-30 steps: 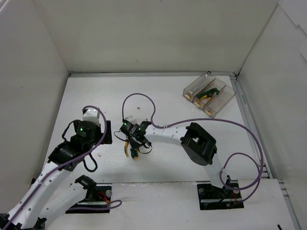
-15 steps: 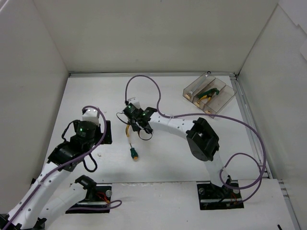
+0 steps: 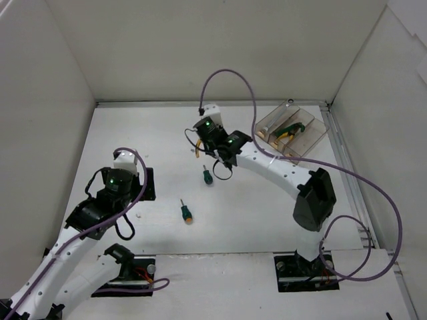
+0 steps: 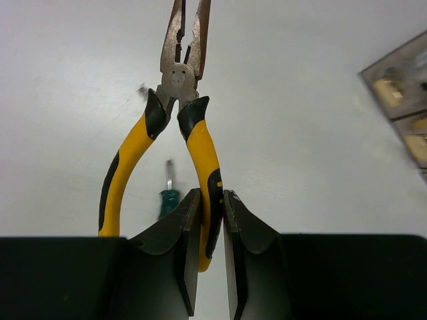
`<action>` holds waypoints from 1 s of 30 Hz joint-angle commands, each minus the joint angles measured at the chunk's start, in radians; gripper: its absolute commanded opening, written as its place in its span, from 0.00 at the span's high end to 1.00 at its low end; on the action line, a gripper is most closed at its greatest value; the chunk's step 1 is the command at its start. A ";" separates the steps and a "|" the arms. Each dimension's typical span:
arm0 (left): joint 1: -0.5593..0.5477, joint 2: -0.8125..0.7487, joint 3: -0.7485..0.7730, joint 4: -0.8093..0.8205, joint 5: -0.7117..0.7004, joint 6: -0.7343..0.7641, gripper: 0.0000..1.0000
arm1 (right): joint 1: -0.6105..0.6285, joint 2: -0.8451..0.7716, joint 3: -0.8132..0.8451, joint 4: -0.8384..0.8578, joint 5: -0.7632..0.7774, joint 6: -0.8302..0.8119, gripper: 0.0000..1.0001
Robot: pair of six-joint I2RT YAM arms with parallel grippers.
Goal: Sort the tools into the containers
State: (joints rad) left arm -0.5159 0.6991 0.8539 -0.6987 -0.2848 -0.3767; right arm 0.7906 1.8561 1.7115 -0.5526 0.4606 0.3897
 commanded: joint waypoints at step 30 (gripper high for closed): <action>0.007 0.031 0.017 0.025 -0.051 -0.002 0.00 | -0.683 0.190 0.301 -0.208 0.302 -0.075 1.00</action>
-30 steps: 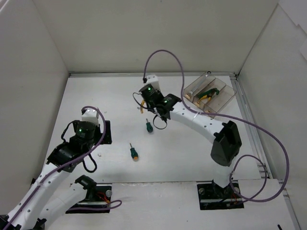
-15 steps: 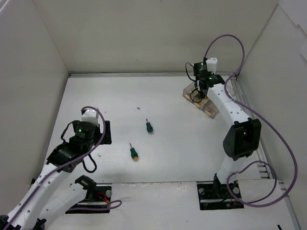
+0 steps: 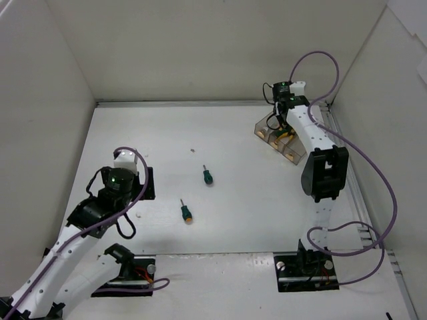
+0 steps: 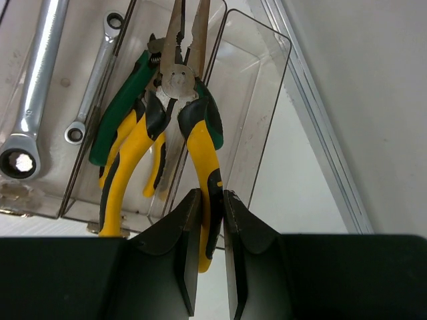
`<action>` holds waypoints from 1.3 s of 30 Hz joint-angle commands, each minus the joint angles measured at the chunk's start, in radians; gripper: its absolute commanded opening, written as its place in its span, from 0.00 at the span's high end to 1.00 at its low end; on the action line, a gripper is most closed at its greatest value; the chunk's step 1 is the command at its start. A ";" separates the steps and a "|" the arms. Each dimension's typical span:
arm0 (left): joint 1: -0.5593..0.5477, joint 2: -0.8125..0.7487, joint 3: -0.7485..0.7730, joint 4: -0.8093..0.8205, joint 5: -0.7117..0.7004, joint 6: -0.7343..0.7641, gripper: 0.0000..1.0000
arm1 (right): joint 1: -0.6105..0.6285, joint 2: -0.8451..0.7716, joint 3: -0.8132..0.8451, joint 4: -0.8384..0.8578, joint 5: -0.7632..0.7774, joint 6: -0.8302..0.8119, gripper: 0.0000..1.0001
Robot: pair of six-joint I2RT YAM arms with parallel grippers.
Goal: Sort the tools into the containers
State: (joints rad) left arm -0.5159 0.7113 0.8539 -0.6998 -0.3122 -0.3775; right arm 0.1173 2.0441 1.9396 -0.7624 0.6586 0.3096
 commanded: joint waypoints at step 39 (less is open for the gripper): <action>0.007 0.042 0.019 0.028 -0.011 0.002 0.00 | 0.014 -0.002 0.151 -0.052 -0.065 0.022 0.44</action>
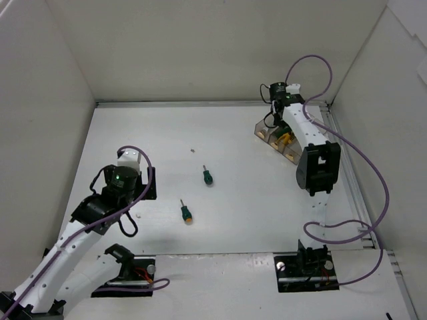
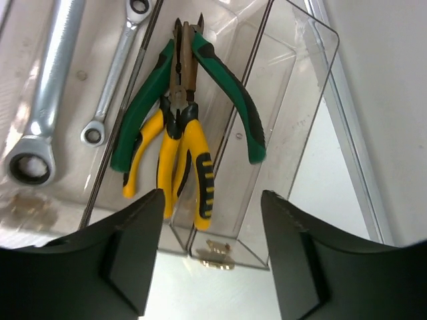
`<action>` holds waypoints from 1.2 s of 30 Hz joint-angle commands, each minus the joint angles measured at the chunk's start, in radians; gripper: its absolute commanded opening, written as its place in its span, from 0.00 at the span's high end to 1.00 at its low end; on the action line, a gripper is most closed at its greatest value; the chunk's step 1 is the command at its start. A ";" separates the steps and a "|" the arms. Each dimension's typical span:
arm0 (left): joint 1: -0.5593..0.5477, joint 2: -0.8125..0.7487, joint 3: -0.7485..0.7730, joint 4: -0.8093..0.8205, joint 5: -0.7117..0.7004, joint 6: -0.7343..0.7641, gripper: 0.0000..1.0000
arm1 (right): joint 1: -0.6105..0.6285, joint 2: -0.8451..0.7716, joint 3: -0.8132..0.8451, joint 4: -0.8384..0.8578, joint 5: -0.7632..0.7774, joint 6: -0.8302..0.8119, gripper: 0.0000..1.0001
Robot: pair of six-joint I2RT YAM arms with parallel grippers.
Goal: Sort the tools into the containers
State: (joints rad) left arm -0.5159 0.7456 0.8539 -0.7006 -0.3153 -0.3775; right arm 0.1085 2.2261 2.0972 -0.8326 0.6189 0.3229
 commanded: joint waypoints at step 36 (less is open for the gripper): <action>0.007 -0.164 0.004 0.004 -0.134 -0.064 0.00 | 1.091 -0.393 -0.648 0.299 -0.323 0.446 0.12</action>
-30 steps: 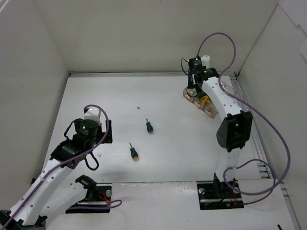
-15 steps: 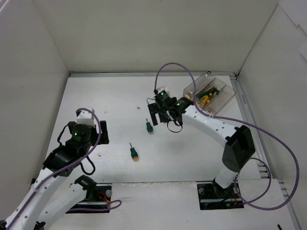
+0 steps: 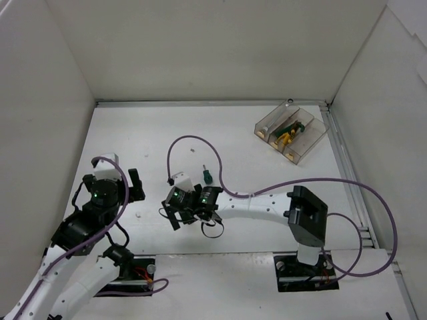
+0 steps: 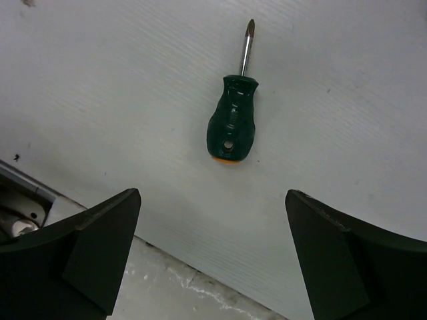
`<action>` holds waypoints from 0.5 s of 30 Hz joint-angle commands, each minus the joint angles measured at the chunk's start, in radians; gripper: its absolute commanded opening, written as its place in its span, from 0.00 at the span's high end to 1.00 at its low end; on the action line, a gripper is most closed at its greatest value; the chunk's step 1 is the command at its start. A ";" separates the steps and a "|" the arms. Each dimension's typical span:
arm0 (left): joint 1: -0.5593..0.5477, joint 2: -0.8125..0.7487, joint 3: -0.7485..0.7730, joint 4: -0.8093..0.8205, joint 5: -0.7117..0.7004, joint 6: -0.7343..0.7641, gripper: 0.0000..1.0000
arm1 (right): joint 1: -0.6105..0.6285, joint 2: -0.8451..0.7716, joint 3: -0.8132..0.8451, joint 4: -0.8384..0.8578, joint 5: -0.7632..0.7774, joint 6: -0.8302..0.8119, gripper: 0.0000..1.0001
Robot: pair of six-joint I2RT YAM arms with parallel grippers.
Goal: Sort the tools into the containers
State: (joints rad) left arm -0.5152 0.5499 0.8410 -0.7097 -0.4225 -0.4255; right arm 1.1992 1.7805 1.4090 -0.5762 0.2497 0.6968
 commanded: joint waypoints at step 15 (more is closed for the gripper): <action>0.006 0.050 0.013 0.026 0.004 -0.001 0.00 | -0.003 0.210 0.085 0.082 0.036 0.030 0.22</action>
State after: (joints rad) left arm -0.5152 0.5720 0.8410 -0.7143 -0.4191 -0.4294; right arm 1.2034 1.9759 1.4471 -0.5297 0.2497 0.7166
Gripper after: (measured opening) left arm 0.996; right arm 0.785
